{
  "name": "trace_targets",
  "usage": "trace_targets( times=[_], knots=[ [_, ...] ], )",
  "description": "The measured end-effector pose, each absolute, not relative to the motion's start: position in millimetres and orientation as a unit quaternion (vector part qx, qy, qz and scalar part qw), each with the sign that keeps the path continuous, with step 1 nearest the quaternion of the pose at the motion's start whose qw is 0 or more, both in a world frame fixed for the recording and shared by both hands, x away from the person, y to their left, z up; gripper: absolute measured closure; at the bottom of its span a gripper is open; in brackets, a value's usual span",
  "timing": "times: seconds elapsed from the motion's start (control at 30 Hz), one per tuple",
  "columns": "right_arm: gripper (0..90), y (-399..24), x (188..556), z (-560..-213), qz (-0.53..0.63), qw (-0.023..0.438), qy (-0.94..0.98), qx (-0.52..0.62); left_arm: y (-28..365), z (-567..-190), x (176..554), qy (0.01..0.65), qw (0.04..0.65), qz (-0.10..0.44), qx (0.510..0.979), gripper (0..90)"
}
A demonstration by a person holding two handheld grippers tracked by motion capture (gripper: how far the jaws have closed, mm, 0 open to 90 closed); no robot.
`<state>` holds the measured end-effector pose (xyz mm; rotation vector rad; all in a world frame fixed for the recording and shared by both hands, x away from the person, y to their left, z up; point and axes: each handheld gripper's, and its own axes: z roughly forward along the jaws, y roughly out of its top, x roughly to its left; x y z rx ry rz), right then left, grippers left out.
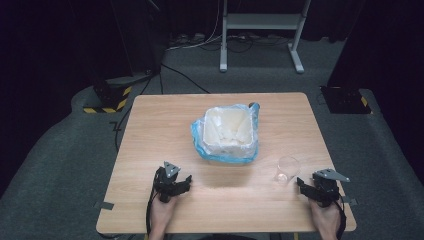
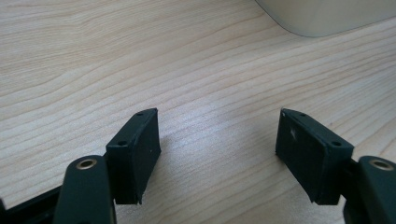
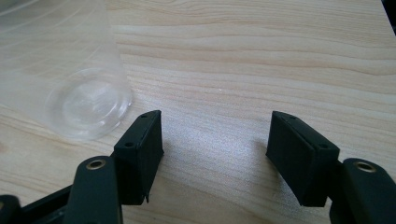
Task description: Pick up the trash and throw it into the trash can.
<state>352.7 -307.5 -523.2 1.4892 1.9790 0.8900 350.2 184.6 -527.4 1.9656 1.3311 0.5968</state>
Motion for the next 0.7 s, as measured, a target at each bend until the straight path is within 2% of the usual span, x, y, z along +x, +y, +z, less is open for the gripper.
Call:
trace_targets(
  times=[0.7],
  knots=[
    [32.3, -306.5, 353.4, -523.2, 0.329, 0.249, 0.726, 0.550, 184.9, -527.2, 350.3, 0.510, 0.339, 0.229, 0.757, 30.1]
  ],
)
